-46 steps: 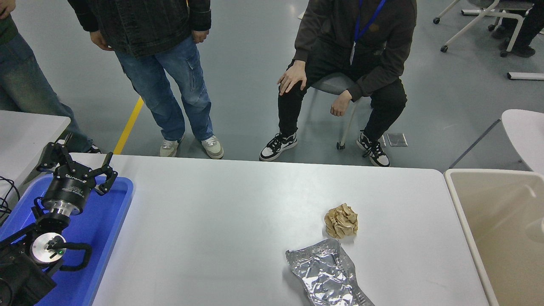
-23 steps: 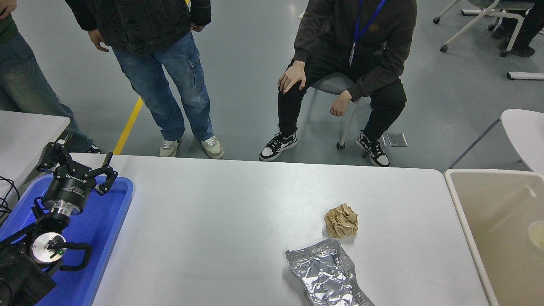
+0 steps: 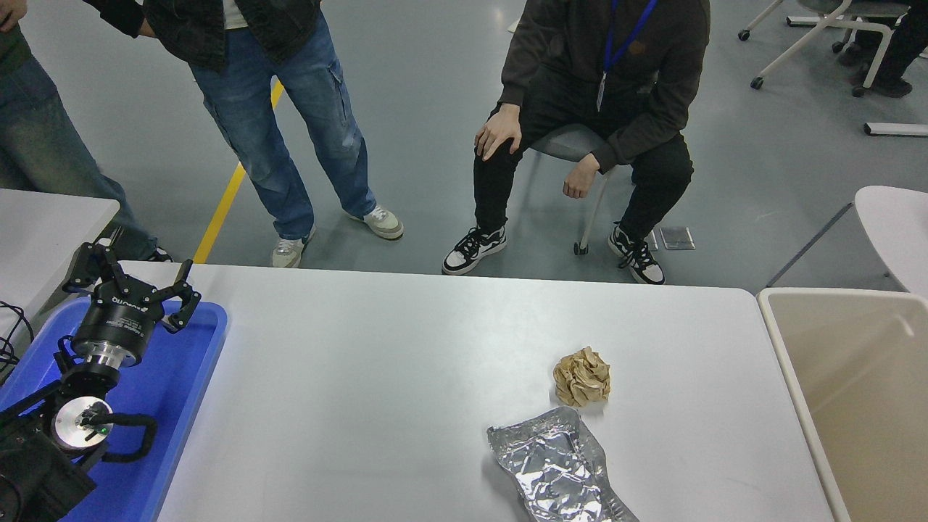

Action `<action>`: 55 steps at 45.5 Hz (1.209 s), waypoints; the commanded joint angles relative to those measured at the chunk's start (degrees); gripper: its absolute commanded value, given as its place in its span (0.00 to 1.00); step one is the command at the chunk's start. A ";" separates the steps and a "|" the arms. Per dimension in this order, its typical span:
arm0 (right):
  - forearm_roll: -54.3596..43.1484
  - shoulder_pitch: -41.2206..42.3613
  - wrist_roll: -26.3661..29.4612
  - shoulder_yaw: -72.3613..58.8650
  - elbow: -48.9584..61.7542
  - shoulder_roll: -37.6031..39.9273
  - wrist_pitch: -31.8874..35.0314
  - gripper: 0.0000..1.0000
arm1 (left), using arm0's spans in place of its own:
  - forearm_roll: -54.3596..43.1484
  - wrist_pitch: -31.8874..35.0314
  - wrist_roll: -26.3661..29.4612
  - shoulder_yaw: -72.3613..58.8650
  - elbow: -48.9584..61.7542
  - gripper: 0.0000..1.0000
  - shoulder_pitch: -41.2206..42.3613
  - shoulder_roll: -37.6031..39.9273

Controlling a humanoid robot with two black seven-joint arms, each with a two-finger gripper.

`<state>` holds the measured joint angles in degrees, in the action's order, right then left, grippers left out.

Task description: Clean the table surface

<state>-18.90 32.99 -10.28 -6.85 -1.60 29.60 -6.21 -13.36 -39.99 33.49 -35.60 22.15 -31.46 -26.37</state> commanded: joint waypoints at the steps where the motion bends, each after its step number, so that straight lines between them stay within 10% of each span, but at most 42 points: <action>1: 7.02 1.03 0.00 0.52 0.19 0.29 0.67 0.99 | 0.00 0.00 0.00 0.00 0.00 1.00 0.00 0.00; 55: 19.42 0.68 0.53 42.08 -6.39 10.04 14.73 0.99 | 0.00 0.00 0.00 0.00 0.00 1.00 0.00 0.00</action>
<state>-1.31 34.34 -9.86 23.00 -2.91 36.58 5.64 -13.36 -39.99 33.49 -35.60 22.15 -31.40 -26.37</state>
